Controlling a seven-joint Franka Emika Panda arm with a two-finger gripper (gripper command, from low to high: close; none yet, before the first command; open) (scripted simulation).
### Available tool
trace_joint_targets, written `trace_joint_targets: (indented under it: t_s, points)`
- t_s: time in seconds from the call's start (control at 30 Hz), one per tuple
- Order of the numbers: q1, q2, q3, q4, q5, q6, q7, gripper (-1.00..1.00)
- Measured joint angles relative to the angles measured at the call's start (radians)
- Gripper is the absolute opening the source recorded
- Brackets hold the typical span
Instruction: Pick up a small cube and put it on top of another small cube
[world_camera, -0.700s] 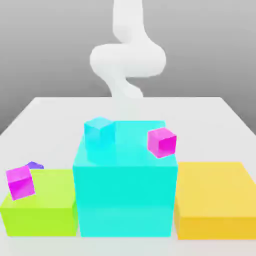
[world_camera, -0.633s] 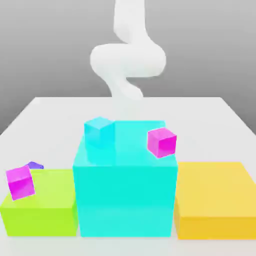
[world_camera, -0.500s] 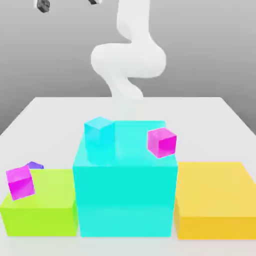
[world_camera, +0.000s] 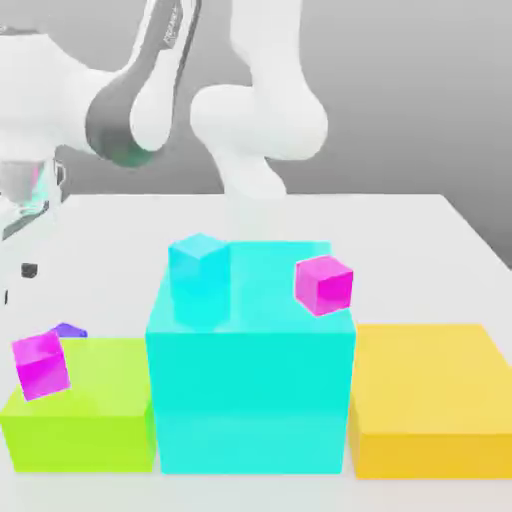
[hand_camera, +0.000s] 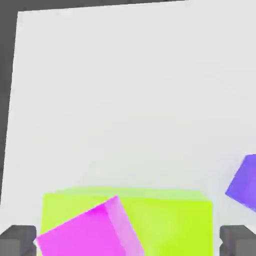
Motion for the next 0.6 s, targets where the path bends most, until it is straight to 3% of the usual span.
trace_joint_targets:
  t_s: [0.13, 0.33, 0.37, 0.6]
  points:
    - [-0.091, 0.125, -0.038, -0.060, 0.073, 0.082, 0.091, 0.00]
    - [-0.154, 0.340, 0.066, -0.032, 0.209, 0.253, 0.012, 0.00]
    - [-0.168, 0.364, 0.082, -0.028, 0.216, 0.273, 0.006, -1.00]
    - [-0.170, 0.364, 0.084, -0.028, 0.214, 0.275, 0.008, -1.00]
